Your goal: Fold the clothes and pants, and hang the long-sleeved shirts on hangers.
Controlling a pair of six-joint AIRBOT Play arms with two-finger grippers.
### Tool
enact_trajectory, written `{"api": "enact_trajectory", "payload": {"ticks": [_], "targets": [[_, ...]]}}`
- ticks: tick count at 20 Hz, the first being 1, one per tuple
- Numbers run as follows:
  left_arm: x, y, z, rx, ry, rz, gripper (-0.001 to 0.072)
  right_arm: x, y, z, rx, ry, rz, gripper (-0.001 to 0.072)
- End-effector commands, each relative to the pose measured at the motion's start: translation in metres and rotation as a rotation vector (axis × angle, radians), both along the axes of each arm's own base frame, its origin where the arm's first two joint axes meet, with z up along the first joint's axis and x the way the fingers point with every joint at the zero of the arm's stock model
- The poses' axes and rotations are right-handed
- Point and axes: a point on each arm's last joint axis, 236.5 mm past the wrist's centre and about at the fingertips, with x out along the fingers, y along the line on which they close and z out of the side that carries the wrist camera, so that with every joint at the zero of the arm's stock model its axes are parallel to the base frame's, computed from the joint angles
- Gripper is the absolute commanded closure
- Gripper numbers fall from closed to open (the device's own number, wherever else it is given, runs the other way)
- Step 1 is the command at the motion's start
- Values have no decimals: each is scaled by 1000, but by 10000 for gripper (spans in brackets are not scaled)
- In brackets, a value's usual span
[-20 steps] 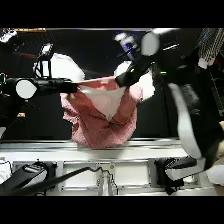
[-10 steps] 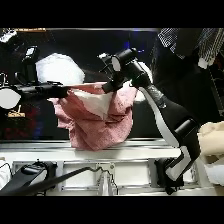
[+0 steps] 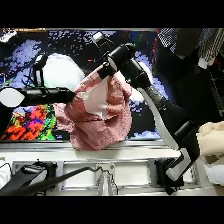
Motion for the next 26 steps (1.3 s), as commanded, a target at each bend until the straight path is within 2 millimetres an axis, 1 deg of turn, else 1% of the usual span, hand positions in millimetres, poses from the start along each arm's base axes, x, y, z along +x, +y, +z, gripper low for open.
{"api": "enact_trajectory", "payload": {"ticks": [1,2,4,8,9,10,11,12,14,15,16,17,18,19,20,21,23,25,26], "targets": [[6,-14,-6,-63,22,-16,696,1,1,5,39,-8,-41,618],[10,-13,-9,-56,17,-14,696,-3,0,1,33,13,-43,688],[22,-4,-13,-21,-19,15,696,-7,-2,-2,22,28,-45,689],[44,25,-10,-6,-62,107,690,-8,0,-2,13,29,-29,690],[47,33,-10,-5,-62,127,609,-10,4,-2,13,26,-19,690],[50,41,-10,-5,-61,150,383,-10,8,-1,17,17,-9,690],[53,48,-9,-10,-59,173,207,-9,13,1,25,6,1,690],[54,55,-8,-10,-61,190,171,-10,20,3,35,-8,14,690],[59,75,1,-11,-85,241,170,-12,35,7,55,-35,44,690],[61,90,8,-9,-108,281,170,-13,43,9,64,-46,60,690],[64,114,16,4,-138,339,172,-15,51,11,74,-60,76,690],[65,141,22,36,-165,399,239,-16,59,14,84,-74,94,690],[63,176,25,89,-184,467,371,-18,66,16,93,-86,108,690],[58,213,24,165,-191,534,423,-18,71,18,101,-96,117,690],[51,248,19,248,-185,591,422,-19,75,20,107,-104,127,690],[40,285,14,342,-165,647,422,-20,79,21,112,-110,135,690],[15,350,11,512,-139,748,420,-22,83,22,106,-117,158,690],[-7,403,12,644,-123,837,418,-22,83,21,105,-116,164,690],[-15,422,9,667,-105,874,418,-22,84,22,104,-120,169,690]]}}
